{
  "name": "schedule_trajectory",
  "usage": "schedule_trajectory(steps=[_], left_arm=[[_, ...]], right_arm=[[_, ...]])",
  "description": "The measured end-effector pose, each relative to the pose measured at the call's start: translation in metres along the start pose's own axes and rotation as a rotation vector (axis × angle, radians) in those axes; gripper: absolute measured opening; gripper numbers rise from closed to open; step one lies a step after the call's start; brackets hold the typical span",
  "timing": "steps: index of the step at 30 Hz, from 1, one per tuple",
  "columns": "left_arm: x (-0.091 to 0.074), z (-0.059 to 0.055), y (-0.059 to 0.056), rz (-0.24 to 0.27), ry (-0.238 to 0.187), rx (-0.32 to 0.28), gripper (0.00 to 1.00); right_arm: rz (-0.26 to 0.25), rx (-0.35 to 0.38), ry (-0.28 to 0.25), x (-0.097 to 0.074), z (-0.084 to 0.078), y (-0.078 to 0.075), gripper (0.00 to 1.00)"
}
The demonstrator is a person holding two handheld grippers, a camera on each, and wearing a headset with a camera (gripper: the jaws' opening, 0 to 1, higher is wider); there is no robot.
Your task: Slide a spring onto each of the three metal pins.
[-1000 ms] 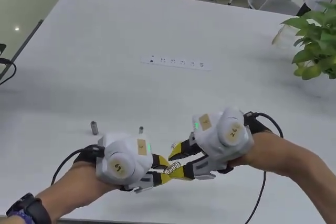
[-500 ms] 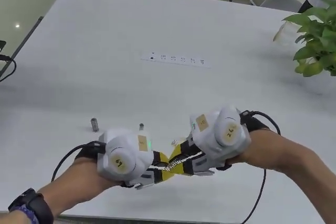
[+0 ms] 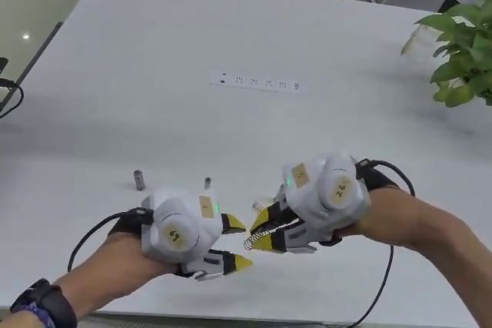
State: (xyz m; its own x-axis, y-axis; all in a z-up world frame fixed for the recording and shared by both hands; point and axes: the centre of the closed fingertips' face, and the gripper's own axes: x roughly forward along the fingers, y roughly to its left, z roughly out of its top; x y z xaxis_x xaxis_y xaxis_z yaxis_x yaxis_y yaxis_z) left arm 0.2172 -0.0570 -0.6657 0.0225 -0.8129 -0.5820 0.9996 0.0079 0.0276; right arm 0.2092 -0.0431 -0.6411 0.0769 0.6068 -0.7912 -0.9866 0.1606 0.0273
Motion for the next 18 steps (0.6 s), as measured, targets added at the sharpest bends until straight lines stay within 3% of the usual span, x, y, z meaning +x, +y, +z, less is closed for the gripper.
schedule_trajectory(steps=[6, 18], left_arm=[[-0.006, -0.004, 0.007, 0.027, -0.01, -0.055, 0.29], [-0.032, -0.025, 0.02, 0.086, -0.026, -0.158, 0.35]], right_arm=[[-0.009, 0.005, 0.0, 0.002, -0.002, -0.003, 0.09], [0.01, -0.005, 0.026, 0.01, -0.008, -0.007, 0.09]])
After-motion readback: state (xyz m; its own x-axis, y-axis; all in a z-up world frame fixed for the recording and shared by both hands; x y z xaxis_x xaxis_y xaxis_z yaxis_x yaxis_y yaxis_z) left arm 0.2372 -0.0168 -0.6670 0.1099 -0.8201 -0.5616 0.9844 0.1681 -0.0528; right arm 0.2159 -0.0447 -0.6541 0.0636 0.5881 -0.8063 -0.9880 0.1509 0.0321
